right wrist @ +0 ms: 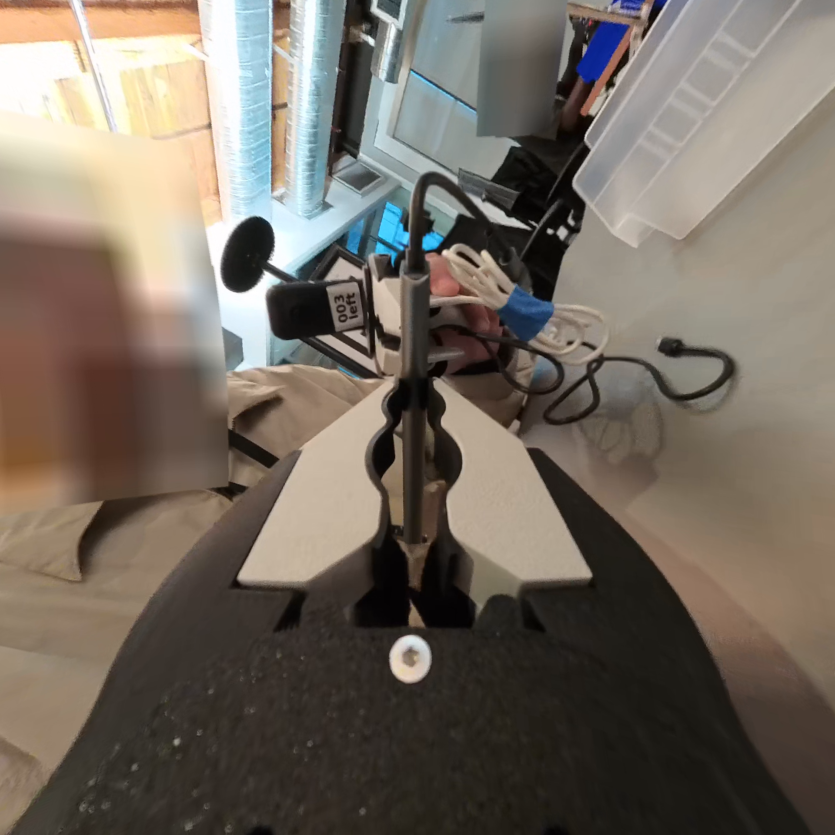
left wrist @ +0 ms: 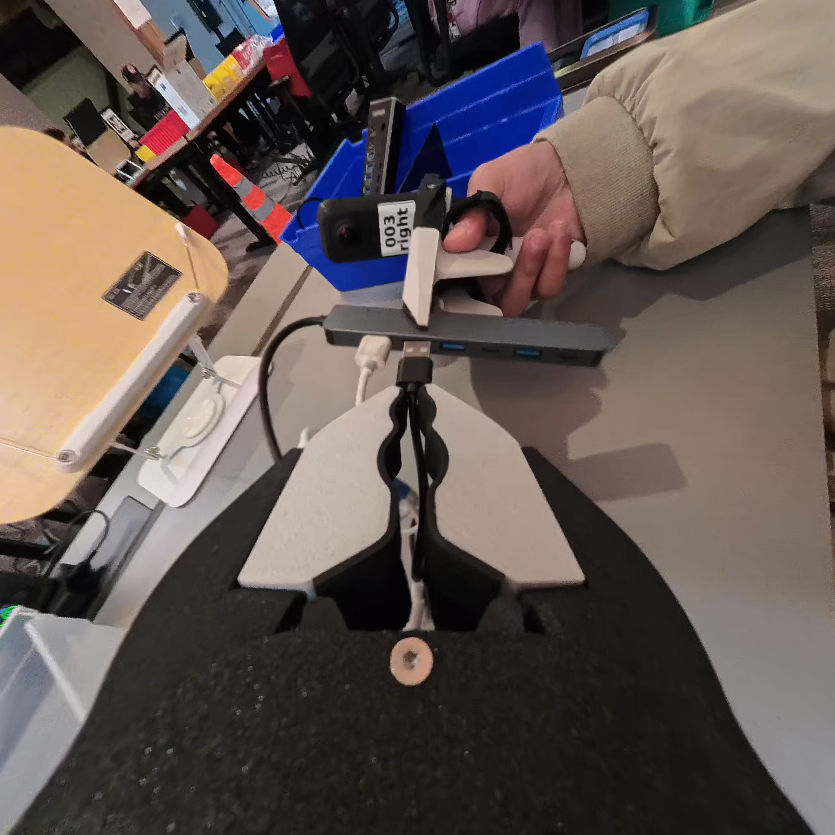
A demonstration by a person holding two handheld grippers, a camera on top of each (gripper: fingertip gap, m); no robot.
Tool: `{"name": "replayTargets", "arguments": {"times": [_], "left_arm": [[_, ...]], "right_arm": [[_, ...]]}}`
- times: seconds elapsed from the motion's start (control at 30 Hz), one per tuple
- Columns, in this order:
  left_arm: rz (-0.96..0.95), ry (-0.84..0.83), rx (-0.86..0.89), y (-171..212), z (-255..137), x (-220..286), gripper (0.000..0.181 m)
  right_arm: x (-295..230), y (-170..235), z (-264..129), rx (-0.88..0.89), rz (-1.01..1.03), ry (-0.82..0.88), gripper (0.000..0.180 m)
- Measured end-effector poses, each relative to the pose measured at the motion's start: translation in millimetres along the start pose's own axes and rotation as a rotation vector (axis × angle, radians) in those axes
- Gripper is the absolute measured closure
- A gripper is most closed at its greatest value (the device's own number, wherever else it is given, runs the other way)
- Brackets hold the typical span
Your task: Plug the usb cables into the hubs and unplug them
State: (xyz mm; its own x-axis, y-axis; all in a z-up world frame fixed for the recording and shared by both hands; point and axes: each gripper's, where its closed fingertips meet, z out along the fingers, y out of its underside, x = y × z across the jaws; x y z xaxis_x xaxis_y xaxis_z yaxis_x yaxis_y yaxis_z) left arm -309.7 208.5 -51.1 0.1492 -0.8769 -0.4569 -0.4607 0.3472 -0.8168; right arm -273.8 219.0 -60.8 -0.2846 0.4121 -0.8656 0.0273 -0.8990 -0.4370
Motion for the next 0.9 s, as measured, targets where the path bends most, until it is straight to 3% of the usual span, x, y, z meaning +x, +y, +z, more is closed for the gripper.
{"name": "replayTargets", "arguments": {"times": [0.13, 0.27, 0.37, 0.63, 0.73, 0.9], "left_arm": [[-0.099, 0.029, 0.119, -17, -14, -5, 0.176], [-0.396, 0.198, 0.536, -58, -48, -16, 0.176], [-0.430, 0.194, 0.725, -67, -70, -32, 0.176], [-0.422, 0.239, 0.656, -66, -58, -20, 0.176], [-0.334, 0.171, 0.458, -50, -36, -14, 0.176], [-0.012, 0.002, 0.165, -26, -8, -1, 0.176]], "right_arm": [[-10, -7, -2, 0.041, -0.018, -0.045, 0.171], [-34, -14, 6, 0.090, -0.010, -0.156, 0.170], [-47, -13, 12, 0.082, -0.030, -0.177, 0.170], [-53, -17, 5, 0.096, -0.015, -0.191, 0.170], [-51, -18, 2, 0.105, -0.003, -0.194, 0.170], [-36, -10, 9, 0.069, 0.059, -0.158, 0.170]]}}
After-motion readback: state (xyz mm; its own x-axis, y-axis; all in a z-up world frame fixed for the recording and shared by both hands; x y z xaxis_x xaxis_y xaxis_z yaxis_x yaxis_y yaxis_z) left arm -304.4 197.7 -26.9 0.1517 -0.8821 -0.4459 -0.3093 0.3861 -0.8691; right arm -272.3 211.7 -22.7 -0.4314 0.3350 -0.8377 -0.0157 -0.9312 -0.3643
